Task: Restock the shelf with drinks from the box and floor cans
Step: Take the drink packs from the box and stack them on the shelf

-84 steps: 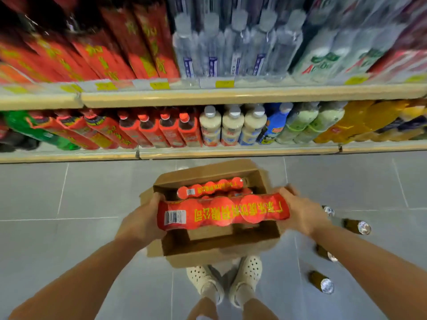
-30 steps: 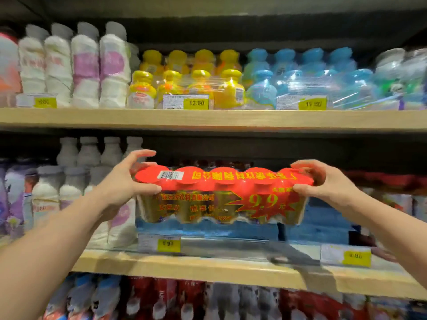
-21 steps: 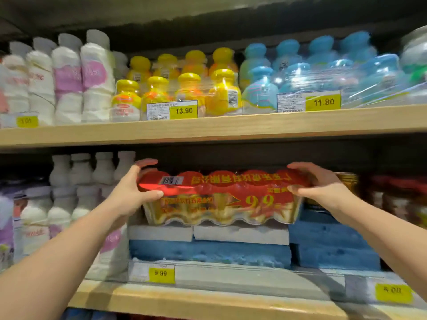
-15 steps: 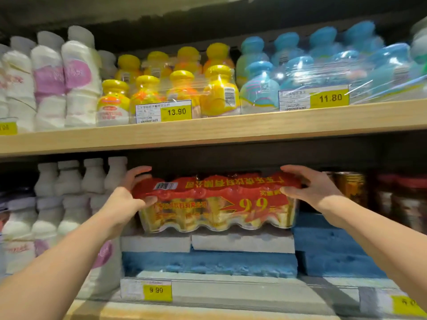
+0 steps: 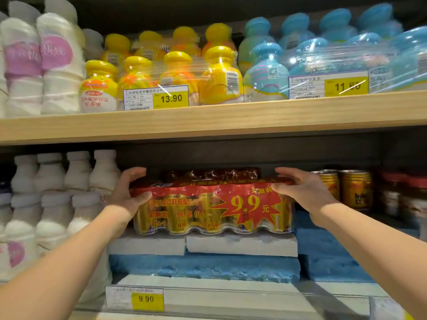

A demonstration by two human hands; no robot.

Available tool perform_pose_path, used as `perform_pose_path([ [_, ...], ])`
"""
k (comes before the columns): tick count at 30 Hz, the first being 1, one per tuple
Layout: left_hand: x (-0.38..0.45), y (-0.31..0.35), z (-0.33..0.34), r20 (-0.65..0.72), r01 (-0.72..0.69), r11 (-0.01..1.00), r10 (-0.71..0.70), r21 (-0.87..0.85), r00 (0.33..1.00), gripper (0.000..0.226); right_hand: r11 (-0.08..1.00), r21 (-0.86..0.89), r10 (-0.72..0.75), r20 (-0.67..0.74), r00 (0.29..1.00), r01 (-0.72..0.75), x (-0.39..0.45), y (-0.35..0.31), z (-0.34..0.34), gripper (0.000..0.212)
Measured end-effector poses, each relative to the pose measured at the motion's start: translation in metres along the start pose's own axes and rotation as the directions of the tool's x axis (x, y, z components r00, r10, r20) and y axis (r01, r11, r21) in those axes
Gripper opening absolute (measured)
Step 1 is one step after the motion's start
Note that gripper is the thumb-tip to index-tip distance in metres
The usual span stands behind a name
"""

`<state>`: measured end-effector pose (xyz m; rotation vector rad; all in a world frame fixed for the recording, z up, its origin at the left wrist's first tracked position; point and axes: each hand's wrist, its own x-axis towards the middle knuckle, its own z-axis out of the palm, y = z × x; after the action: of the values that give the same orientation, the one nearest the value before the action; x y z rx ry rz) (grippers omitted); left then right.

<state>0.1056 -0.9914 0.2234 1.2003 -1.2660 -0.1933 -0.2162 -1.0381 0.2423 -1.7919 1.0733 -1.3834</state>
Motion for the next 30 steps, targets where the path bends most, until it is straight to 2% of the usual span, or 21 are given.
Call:
perform_pose_path([
  [12, 0.0, -0.008, -0.003, -0.078, 0.065, 0.998, -0.066, -0.012, 0.995, 0.05, 1.0, 0.024, 0.004, -0.009, 1.0, -0.004, -0.002, 0.006, 0.019, 0.045],
  [16, -0.008, -0.001, 0.009, -0.122, 0.108, 0.991, -0.098, 0.078, 0.988, 0.048, 0.999, -0.019, 0.035, -0.009, 0.999, -0.035, -0.008, 0.007, 0.02, 0.05],
  [18, -0.01, 0.002, 0.012, -0.143, 0.141, 0.974, -0.117, 0.176, 0.983, 0.05, 0.998, -0.037, 0.049, -0.023, 0.999, -0.05, -0.01, 0.005, 0.023, 0.052],
  [21, -0.019, 0.006, 0.014, -0.094, 0.098, 0.908, -0.064, 0.408, 0.993, 0.064, 0.996, -0.07, 0.058, -0.07, 0.996, -0.063, -0.015, 0.005, 0.027, 0.057],
  [24, -0.044, 0.011, 0.019, -0.032, 0.083, 0.885, -0.077, 0.458, 0.997, 0.078, 0.996, -0.043, 0.074, -0.11, 0.991, -0.079, -0.025, 0.007, 0.029, 0.064],
  [27, -0.071, 0.02, 0.018, 0.01, 0.062, 0.869, -0.076, 0.491, 0.997, 0.057, 0.997, 0.044, 0.062, -0.125, 0.99, -0.057, -0.049, 0.003, 0.027, 0.054],
  [30, -0.095, 0.029, 0.008, 0.092, -0.059, 0.875, 0.017, 0.481, 0.996, 0.052, 0.997, -0.052, 0.047, -0.158, 0.986, -0.056, -0.077, 0.0, 0.024, 0.043],
])
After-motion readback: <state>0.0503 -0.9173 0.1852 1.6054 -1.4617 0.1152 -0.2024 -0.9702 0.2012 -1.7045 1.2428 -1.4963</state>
